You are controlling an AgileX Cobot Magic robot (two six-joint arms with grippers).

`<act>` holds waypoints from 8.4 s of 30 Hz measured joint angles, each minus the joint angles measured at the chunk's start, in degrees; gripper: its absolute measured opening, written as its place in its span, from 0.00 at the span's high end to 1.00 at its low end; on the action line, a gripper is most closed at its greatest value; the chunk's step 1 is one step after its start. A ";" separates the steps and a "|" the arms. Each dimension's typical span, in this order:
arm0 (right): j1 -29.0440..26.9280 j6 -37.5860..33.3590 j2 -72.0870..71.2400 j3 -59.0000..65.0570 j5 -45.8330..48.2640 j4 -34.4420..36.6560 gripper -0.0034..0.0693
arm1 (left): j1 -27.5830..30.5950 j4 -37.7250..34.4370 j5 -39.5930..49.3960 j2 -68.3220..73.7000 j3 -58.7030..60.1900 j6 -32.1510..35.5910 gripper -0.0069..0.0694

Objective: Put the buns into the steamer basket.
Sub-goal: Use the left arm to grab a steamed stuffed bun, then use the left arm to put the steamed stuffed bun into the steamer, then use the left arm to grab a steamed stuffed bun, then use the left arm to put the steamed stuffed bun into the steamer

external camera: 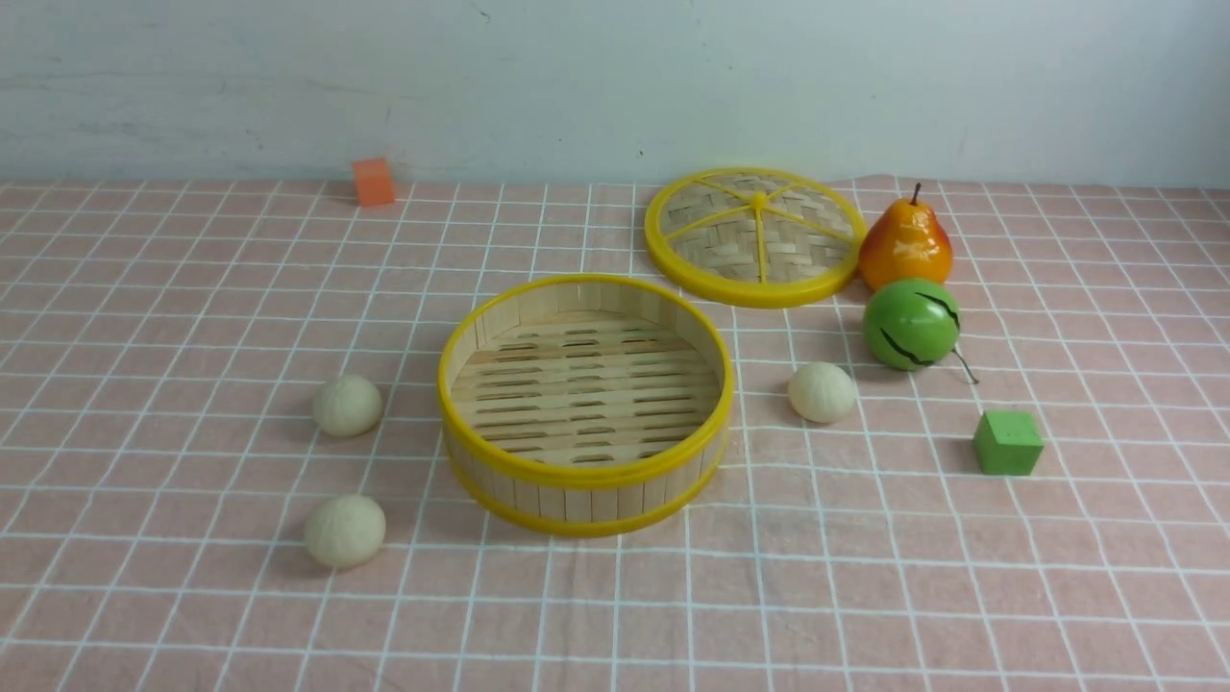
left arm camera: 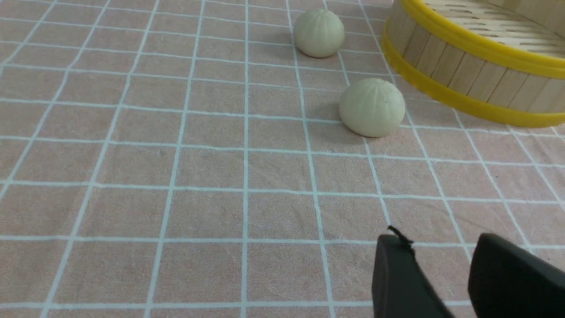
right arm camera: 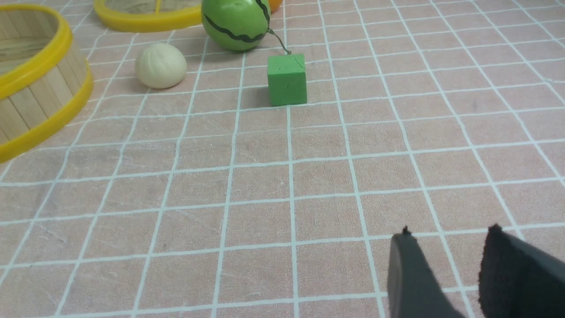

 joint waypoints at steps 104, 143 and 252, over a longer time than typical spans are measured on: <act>19.79 -8.22 68.61 -43.69 11.31 0.42 0.92 | -12.60 -0.32 24.36 121.58 -103.37 -1.11 0.45; 19.79 -8.22 68.61 -43.33 9.37 7.91 0.90 | -8.69 13.23 16.34 99.87 -69.74 -23.28 0.93; 43.00 9.09 74.28 -41.18 0.40 6.10 0.62 | -17.12 -4.85 15.96 113.29 -87.83 -2.77 0.93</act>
